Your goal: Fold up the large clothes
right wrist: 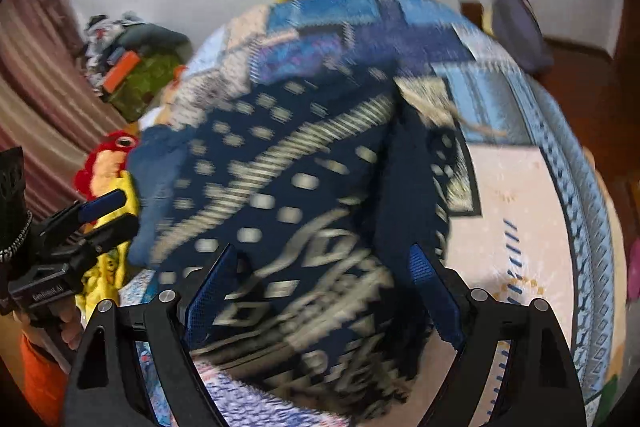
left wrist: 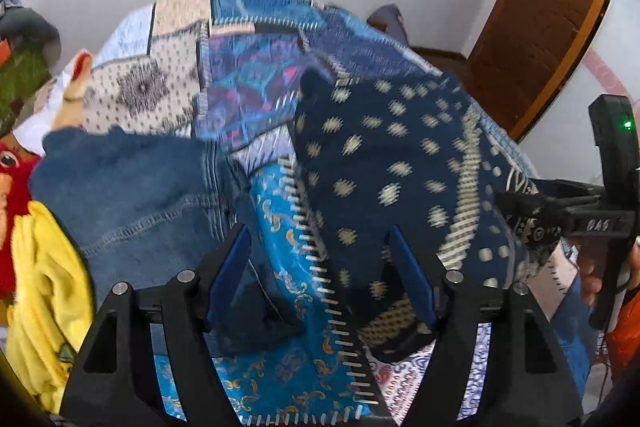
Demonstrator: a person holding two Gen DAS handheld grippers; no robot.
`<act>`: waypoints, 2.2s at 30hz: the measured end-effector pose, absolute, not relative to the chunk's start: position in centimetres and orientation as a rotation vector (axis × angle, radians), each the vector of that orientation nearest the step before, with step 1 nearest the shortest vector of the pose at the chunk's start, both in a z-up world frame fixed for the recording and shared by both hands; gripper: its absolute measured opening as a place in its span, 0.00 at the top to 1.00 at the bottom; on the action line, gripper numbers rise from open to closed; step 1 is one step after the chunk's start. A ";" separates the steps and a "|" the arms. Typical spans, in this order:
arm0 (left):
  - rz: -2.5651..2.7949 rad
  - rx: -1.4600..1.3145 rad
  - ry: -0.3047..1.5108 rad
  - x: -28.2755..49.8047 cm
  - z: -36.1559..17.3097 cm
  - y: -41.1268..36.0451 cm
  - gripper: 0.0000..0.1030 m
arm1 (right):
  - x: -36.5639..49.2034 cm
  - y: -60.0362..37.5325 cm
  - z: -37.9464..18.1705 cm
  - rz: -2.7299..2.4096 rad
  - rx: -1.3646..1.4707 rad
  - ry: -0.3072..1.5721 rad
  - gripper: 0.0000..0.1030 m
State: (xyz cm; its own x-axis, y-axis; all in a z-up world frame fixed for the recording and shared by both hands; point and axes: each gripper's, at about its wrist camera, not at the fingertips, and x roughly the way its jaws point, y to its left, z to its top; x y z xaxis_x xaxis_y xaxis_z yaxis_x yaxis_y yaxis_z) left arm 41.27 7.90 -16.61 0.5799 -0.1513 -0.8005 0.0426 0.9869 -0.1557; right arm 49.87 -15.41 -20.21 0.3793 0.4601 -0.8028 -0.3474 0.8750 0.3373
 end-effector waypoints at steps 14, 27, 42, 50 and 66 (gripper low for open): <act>-0.331 -0.356 0.988 44.9 -17.1 9.0 0.31 | 52.2 -19.4 -18.4 0.617 0.196 1.035 0.16; -0.428 -0.608 1.122 51.1 -23.2 8.3 0.06 | 57.6 -16.2 -24.7 0.683 0.329 1.193 0.06; -0.429 -0.497 0.982 48.1 -17.5 8.6 0.52 | 56.6 -15.1 -22.5 0.728 0.399 1.164 0.64; -0.352 -0.384 0.829 44.4 -9.5 12.7 0.53 | 54.7 -10.5 -15.7 0.797 0.341 1.044 0.66; -0.152 -0.519 0.880 41.6 -13.2 29.7 0.53 | 54.0 9.0 -15.8 0.892 0.278 1.128 0.66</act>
State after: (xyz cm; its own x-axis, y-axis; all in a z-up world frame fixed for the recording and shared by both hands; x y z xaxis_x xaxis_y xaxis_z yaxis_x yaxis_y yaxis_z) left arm 41.58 29.70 -13.17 0.6355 -0.3349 -0.6956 -0.0829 0.8662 -0.4928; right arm 53.98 8.97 -15.81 0.1384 0.7360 -0.6627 -0.4750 0.6365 0.6076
